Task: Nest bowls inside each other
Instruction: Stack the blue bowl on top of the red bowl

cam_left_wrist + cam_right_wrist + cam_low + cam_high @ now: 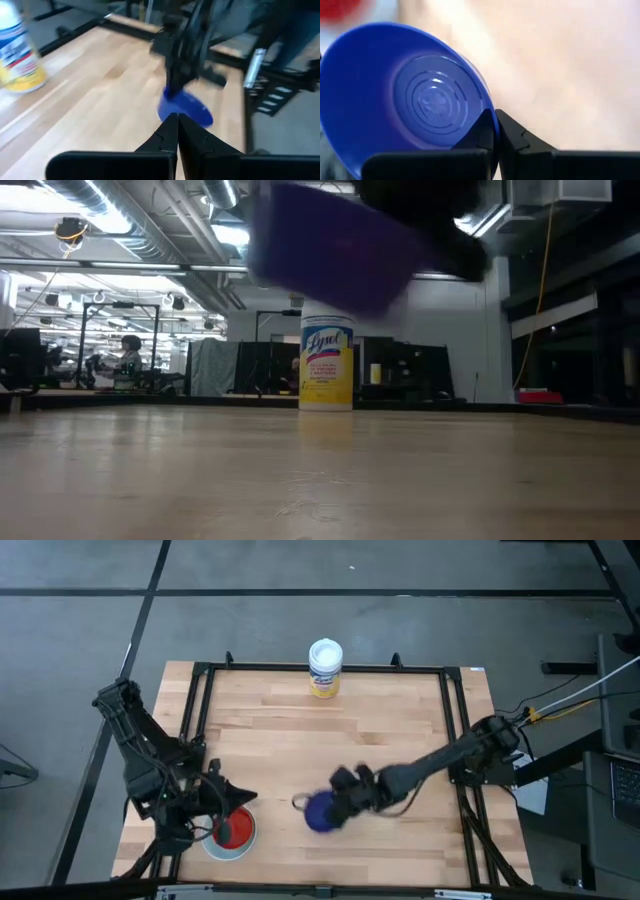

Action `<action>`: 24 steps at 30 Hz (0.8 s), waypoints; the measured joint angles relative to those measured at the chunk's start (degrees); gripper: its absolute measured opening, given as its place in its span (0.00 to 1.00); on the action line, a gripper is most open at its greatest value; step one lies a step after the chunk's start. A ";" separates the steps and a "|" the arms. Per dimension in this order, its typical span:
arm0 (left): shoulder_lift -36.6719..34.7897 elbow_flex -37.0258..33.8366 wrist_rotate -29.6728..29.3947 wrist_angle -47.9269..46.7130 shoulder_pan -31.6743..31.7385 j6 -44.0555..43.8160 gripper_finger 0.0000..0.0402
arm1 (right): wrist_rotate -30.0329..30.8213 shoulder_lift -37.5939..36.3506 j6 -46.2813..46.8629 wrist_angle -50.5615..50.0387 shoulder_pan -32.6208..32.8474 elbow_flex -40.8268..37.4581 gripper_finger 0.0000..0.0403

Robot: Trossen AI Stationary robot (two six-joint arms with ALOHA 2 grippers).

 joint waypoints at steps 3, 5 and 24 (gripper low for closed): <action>0.87 0.00 0.81 -5.78 1.88 -5.03 0.01 | 8.52 -2.97 -7.68 -0.31 -3.85 4.66 0.01; 1.81 0.00 2.88 -9.69 4.59 -7.57 0.01 | 12.95 -4.23 -12.97 -1.72 -6.29 8.24 0.01; 11.78 14.80 -3.71 -18.56 25.61 3.31 0.10 | 14.16 -3.85 -36.32 -5.61 -19.33 14.97 0.01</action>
